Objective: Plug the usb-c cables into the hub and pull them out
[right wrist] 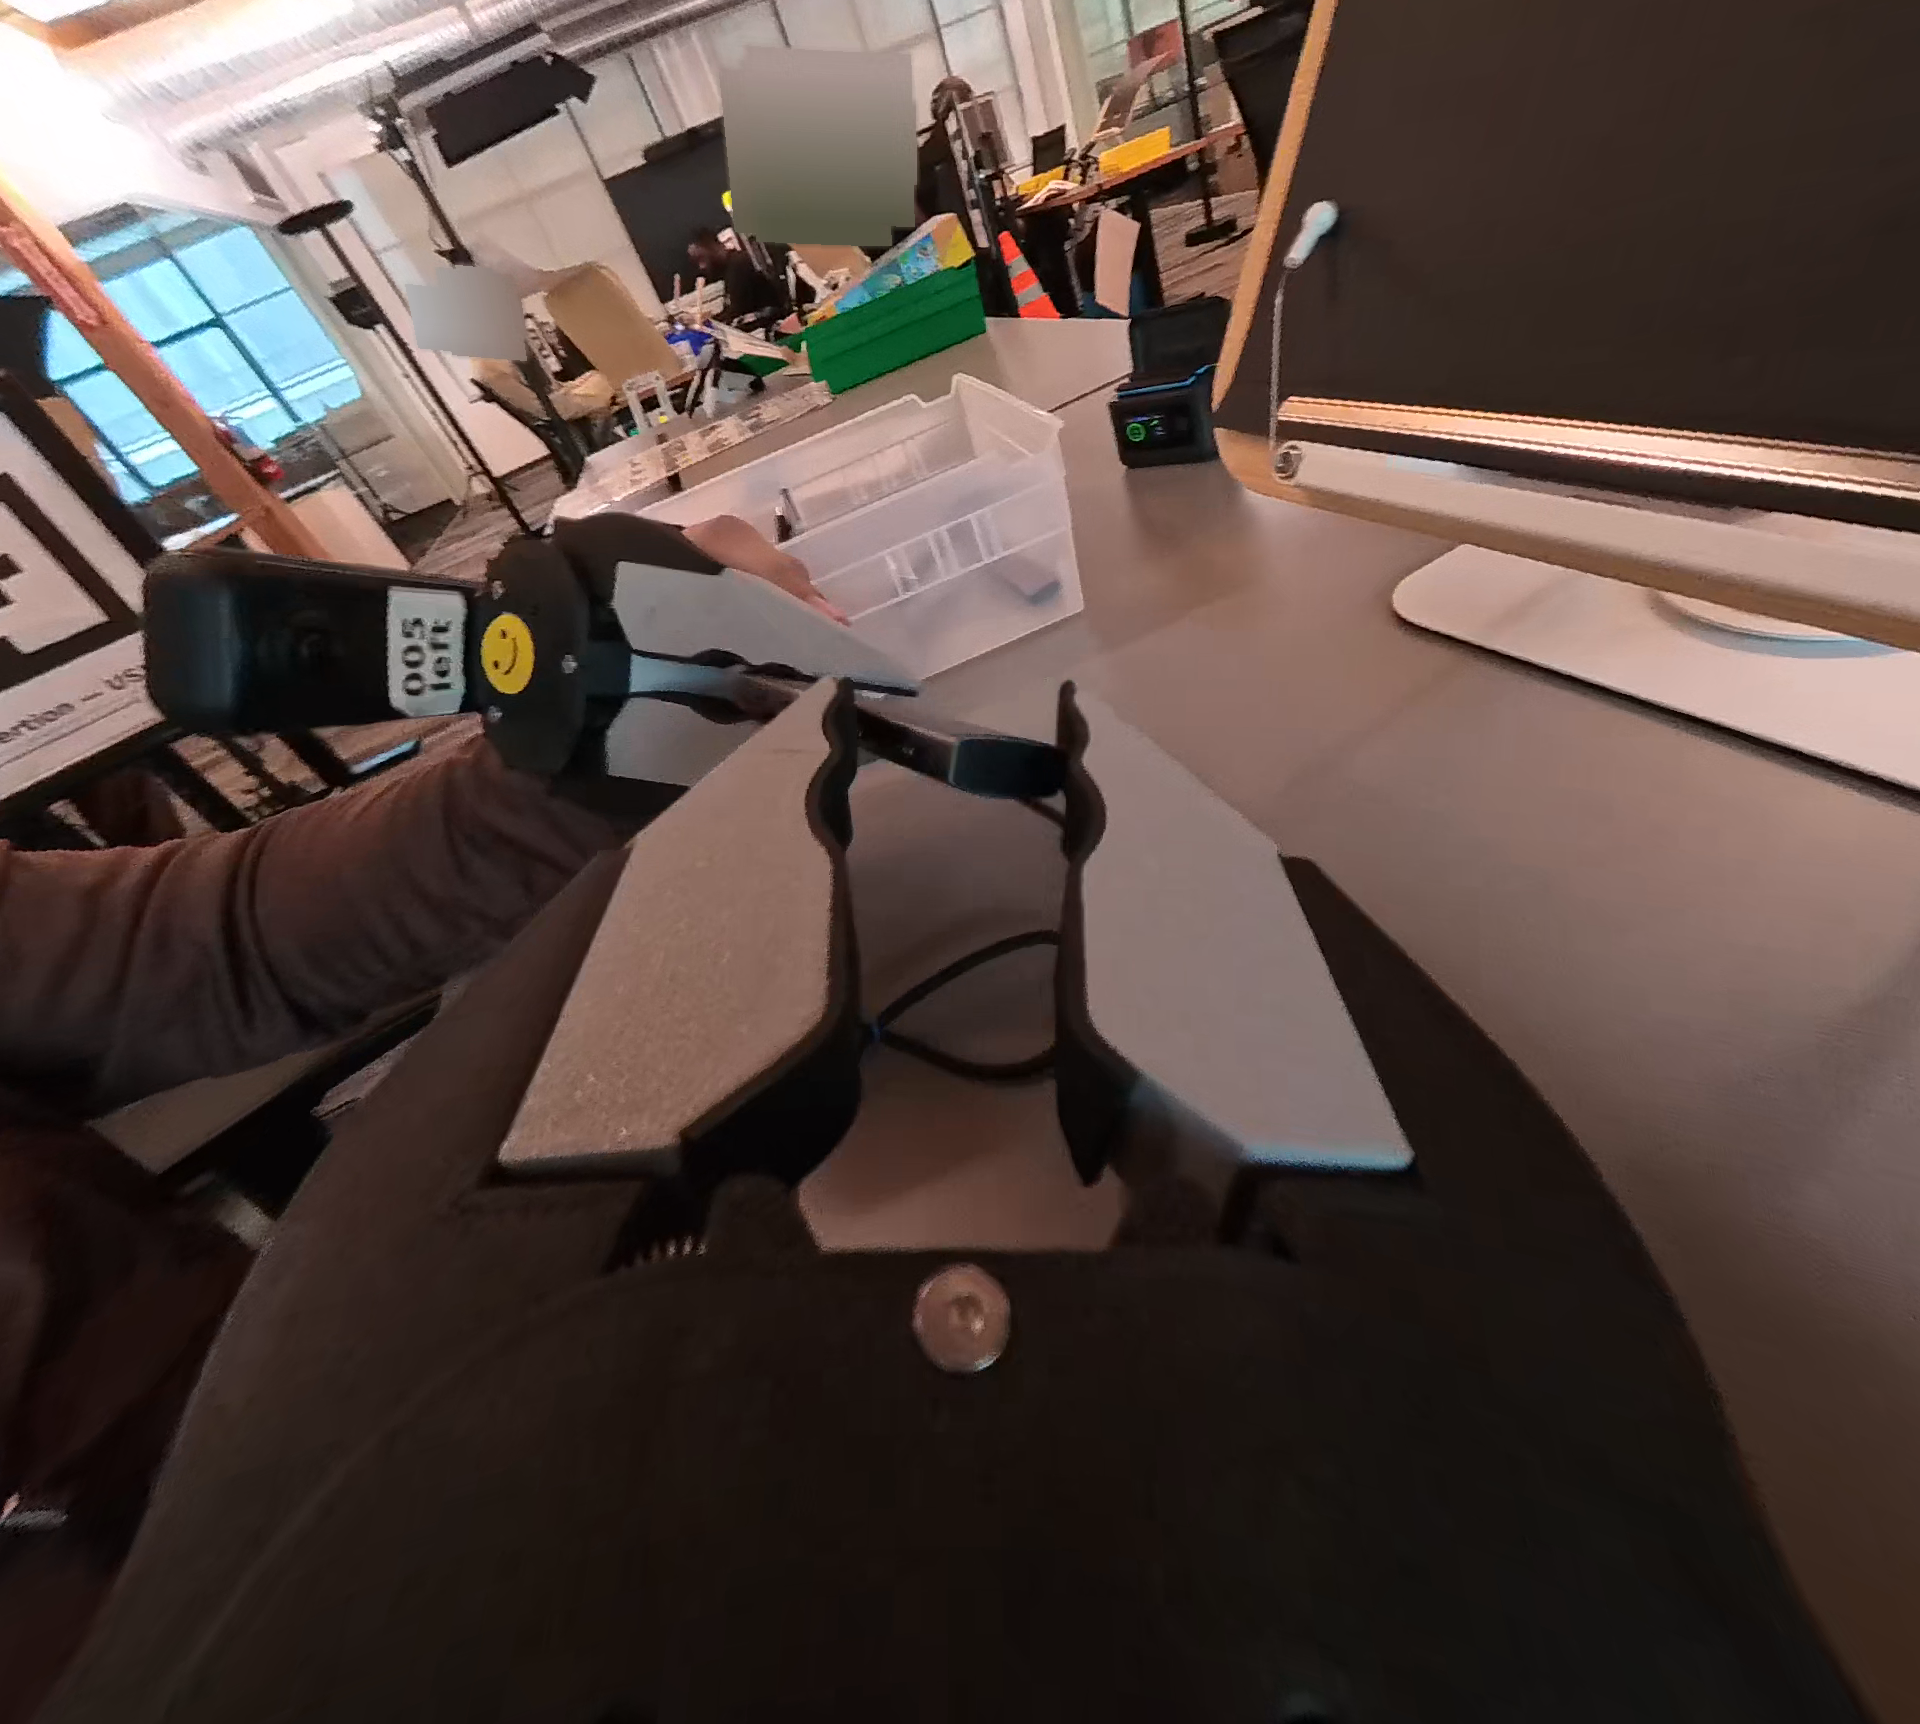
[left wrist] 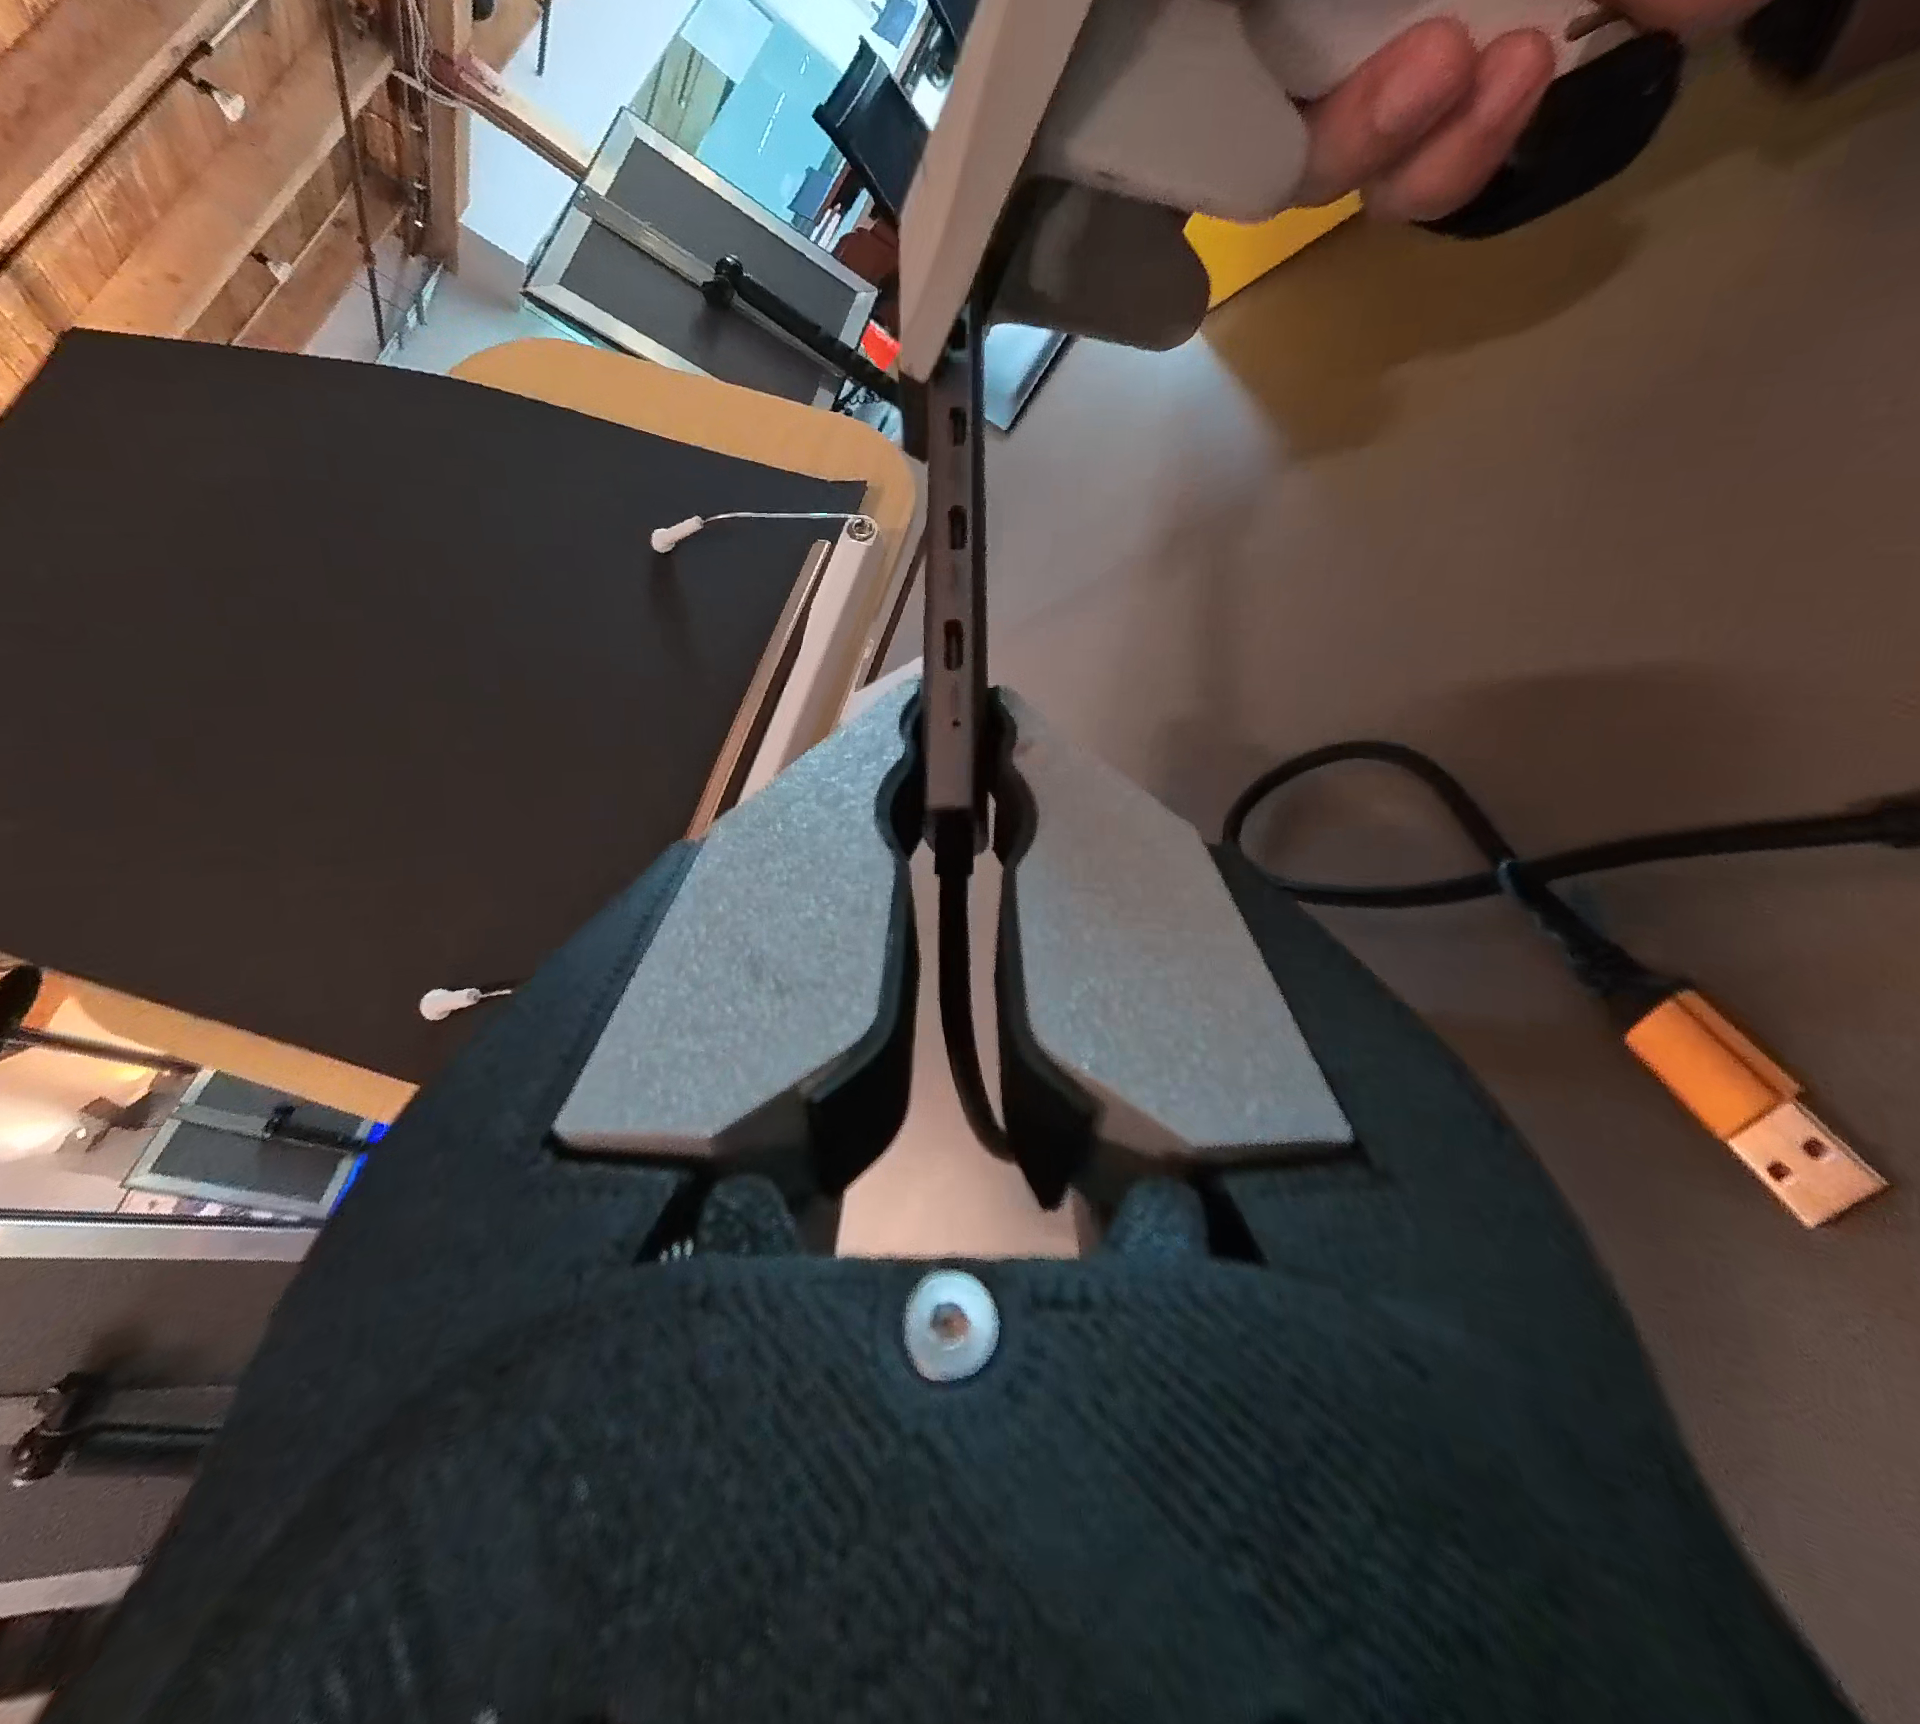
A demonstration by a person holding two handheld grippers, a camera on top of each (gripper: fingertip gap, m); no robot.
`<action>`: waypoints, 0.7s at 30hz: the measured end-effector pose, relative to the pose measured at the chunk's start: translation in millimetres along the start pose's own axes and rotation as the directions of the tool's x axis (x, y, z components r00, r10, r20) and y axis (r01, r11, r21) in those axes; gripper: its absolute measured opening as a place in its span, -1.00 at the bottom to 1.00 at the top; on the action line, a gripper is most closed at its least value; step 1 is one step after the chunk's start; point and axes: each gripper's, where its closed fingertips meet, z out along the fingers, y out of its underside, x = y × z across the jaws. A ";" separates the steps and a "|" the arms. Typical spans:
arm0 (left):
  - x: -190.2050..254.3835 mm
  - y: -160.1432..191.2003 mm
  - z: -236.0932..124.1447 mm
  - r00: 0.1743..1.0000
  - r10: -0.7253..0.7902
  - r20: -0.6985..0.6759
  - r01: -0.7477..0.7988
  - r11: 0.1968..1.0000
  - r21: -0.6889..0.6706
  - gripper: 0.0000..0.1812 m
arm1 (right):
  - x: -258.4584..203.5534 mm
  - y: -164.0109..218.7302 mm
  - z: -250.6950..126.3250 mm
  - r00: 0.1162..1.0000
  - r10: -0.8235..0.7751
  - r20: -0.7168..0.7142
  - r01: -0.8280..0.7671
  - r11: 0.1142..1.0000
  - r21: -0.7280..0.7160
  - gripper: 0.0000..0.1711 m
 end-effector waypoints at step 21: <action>-20.9 40.8 3.6 0.981 0.153 0.122 -0.126 0.971 -0.203 -0.93 | -27.3 39.5 21.4 0.983 -0.151 0.101 0.169 0.964 -0.208 -0.69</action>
